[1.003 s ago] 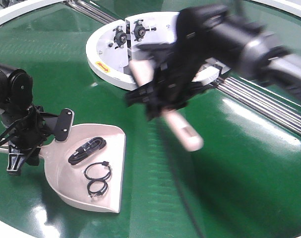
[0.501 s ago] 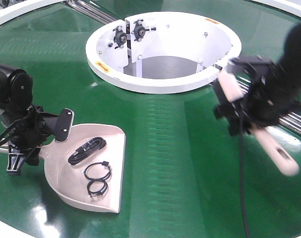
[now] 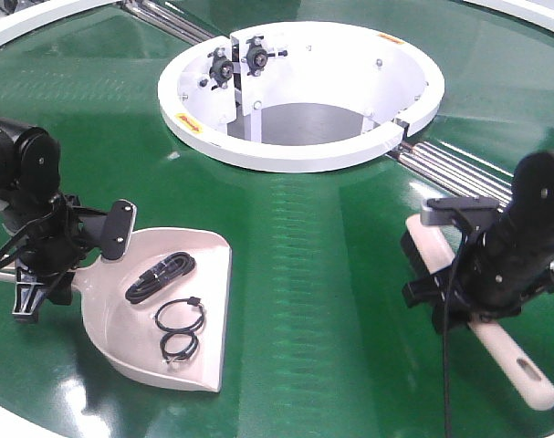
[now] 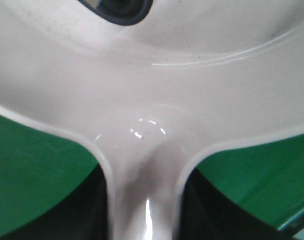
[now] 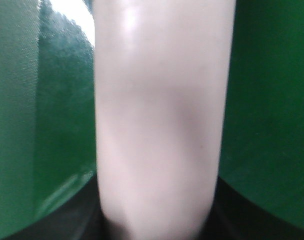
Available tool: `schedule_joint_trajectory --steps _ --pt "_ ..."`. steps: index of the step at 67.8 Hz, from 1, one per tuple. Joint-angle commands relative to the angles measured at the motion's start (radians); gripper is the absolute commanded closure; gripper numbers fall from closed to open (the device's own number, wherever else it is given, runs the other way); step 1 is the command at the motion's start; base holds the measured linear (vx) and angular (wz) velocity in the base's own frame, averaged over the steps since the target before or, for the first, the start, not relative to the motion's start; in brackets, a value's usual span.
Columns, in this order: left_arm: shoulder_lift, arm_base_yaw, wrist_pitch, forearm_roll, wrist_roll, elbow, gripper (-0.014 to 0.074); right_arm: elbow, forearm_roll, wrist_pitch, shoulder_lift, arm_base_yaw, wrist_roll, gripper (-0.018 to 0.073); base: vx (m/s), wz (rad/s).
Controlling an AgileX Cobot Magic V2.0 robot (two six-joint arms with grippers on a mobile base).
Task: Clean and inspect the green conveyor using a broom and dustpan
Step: 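Lift the brush with the right gripper and move it back beside the dustpan, then lower the brush and dustpan onto the conveyor with both grippers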
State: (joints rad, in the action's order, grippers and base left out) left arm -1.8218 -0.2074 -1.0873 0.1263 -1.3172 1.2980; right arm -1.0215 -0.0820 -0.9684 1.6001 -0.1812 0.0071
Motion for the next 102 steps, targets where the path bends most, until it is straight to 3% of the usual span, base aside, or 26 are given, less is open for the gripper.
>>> schedule_joint_trajectory --steps 1,36,59,81,95,102 --pt "0.046 -0.008 0.003 -0.006 0.010 0.027 0.0603 0.012 0.001 0.058 -0.036 0.007 -0.013 0.0561 0.00 0.00" --pt "0.046 -0.008 0.004 -0.006 0.010 0.027 0.0604 0.035 0.033 0.037 0.040 0.007 -0.021 0.0537 0.00 0.00" --pt "0.046 -0.008 0.022 -0.006 0.011 0.027 0.0600 0.035 0.033 0.036 0.053 0.007 -0.036 0.0447 0.00 0.00" --pt "0.045 -0.008 0.050 -0.009 0.014 0.027 0.0458 0.035 0.034 0.041 0.053 0.007 -0.037 0.0286 0.00 0.00" --pt "0.045 -0.008 0.038 -0.177 0.011 0.027 0.0374 0.035 0.034 0.047 0.053 0.007 -0.037 0.0197 0.00 0.00" --pt "0.046 -0.008 0.062 -0.211 0.011 0.027 0.0372 0.035 0.034 0.047 0.053 0.007 -0.037 0.0182 0.00 0.00"
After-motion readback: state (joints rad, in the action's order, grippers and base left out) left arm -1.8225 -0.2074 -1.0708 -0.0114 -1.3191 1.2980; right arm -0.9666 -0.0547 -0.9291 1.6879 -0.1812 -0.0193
